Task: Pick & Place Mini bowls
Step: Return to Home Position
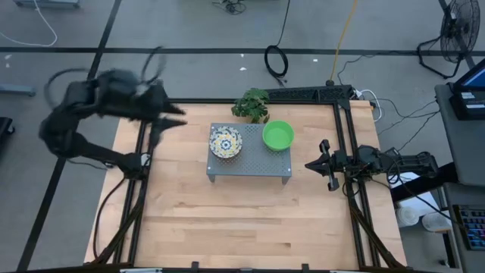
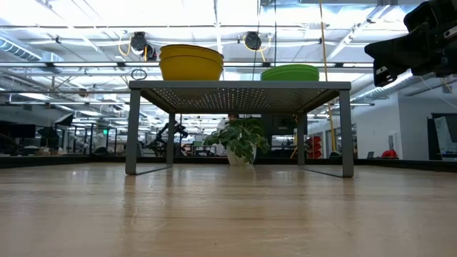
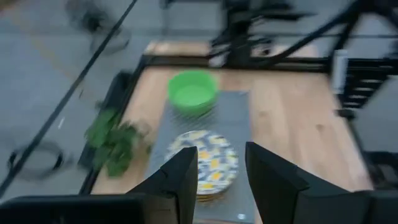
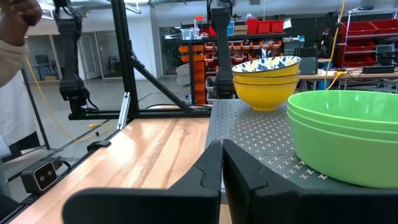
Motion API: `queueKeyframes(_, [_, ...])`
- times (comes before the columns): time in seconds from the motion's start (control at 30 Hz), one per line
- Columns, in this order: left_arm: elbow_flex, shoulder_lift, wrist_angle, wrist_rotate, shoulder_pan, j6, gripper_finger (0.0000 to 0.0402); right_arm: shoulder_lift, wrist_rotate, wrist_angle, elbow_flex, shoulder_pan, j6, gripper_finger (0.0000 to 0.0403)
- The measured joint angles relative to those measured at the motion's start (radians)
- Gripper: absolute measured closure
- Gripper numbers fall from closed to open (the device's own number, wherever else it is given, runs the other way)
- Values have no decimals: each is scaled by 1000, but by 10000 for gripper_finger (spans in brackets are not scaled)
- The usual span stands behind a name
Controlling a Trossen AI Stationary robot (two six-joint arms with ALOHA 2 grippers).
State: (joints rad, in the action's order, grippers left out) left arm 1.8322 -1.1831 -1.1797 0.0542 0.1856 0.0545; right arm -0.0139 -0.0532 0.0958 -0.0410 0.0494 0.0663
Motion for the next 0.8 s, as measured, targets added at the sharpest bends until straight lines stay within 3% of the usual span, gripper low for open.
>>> queueKeyframes(0.1, [-189,136,113,2,-70,23,263,0,0,0,0,0,0,403])
queueKeyframes(0.23, [-559,328,349,-14,-123,23,263,0,0,0,0,0,0,403])
queueKeyframes(0.4, [-1015,548,699,-117,-111,-53,263,0,0,0,0,0,0,403])
queueKeyframes(0.47, [-1153,621,818,-111,-106,-68,263,0,0,0,0,0,0,403])
queueKeyframes(0.67, [-1431,784,1128,-66,-110,-39,263,0,0,0,0,0,0,403])
queueKeyframes(0.8, [-1555,851,1203,-92,-110,-56,263,0,0,-1,0,0,0,403])
